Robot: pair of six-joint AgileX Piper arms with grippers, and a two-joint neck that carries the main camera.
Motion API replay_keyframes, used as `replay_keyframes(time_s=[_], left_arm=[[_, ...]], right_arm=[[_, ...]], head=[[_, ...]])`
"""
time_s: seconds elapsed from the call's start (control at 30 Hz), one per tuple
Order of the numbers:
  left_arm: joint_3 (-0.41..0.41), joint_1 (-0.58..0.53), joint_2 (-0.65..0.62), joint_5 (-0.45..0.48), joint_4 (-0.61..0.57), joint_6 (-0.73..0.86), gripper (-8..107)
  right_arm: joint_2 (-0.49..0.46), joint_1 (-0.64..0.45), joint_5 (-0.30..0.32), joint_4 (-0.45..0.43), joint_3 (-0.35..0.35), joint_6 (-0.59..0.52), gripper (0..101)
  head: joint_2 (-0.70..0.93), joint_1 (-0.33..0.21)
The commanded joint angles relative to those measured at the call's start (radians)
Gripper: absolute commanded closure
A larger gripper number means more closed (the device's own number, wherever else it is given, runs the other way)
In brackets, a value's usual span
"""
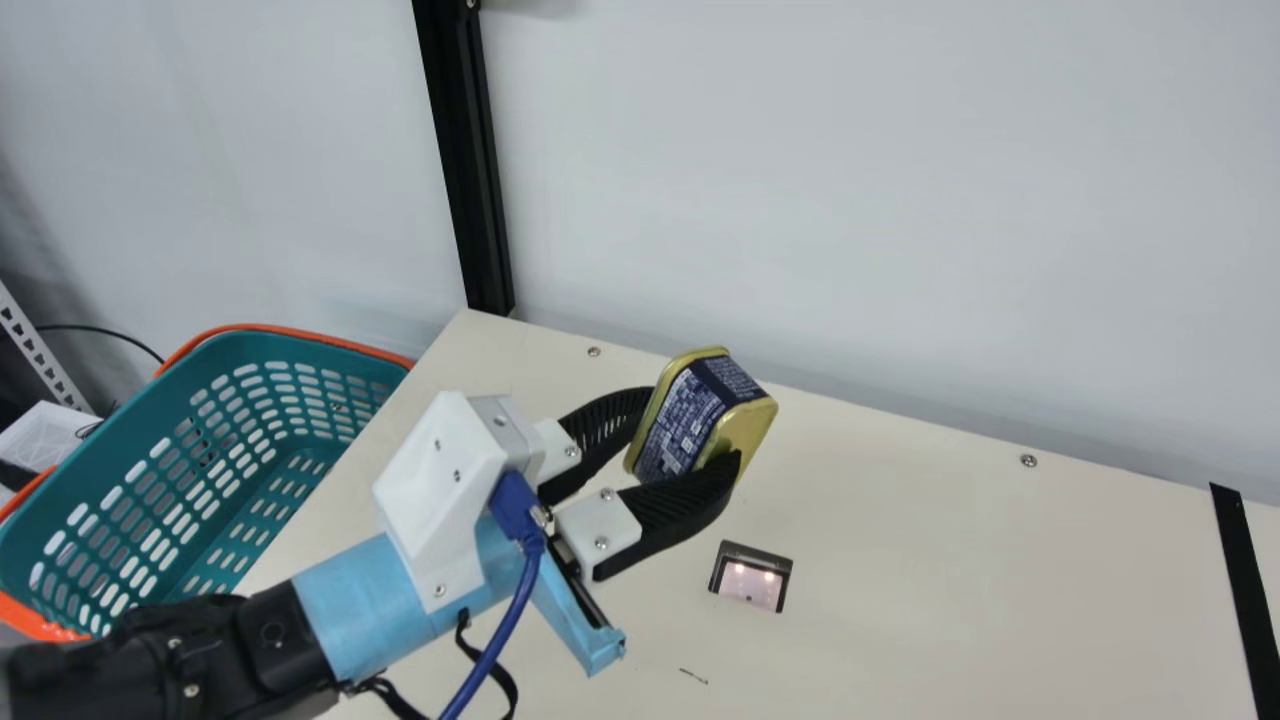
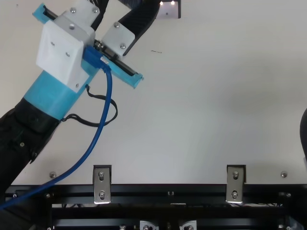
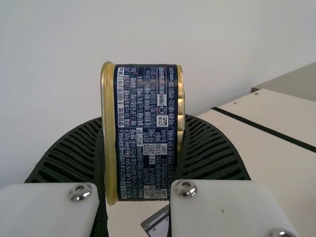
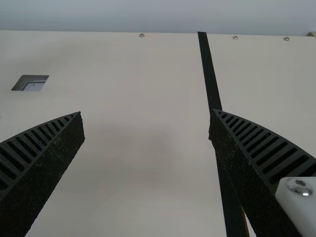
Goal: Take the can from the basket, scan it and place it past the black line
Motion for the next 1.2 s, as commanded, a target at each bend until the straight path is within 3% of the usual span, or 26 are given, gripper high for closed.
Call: replay_keyframes(time_s=[0.0, 0.43, 1.17], left_arm=[[-0.002, 0.002, 0.019, -0.018, 0.001, -0.005, 89], [-0.023, 0.002, 0.149, -0.111, 0.006, -0.012, 89], [-0.129, -0.004, 0.339, -0.163, 0.013, -0.021, 89]], right_arm=[[0.000, 0.000, 0.000, 0.000, 0.000, 0.000, 0], [0.000, 0.000, 0.000, 0.000, 0.000, 0.000, 0], [0.000, 0.000, 0.000, 0.000, 0.000, 0.000, 0]], head=[[-0.005, -0.037], [-0.005, -0.037], [-0.005, -0.037]])
